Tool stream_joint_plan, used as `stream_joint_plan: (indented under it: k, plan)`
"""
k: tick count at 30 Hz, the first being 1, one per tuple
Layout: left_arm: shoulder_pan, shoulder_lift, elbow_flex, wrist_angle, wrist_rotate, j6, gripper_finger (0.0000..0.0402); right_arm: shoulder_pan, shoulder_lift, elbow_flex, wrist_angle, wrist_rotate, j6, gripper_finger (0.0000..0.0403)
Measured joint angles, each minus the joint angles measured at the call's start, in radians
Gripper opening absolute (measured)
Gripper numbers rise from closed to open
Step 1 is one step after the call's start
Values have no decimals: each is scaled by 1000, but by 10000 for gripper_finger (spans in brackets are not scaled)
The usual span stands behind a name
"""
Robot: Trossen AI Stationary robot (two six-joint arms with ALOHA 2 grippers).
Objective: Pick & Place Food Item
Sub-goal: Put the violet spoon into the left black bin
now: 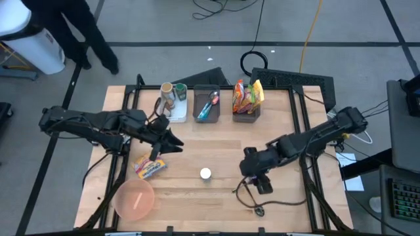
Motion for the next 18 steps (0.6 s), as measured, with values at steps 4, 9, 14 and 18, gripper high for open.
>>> stream_joint_plan:
  k: [4, 9, 14, 18]
  plan:
    - [-21, 2, 0, -18, -18, -7, 157, 6, 68, -2, -147, 0, -32, 201]
    - [-45, 8, 0, -16, -28, -19, 157, 6, 119, -60, -97, -7, -69, 201]
    - [-66, 7, 0, -14, -58, -29, 157, -2, 116, -142, -65, -8, -15, 201]
    - [-80, 6, 0, -14, -73, -29, 157, -3, 89, -230, -32, -73, 109, 201]
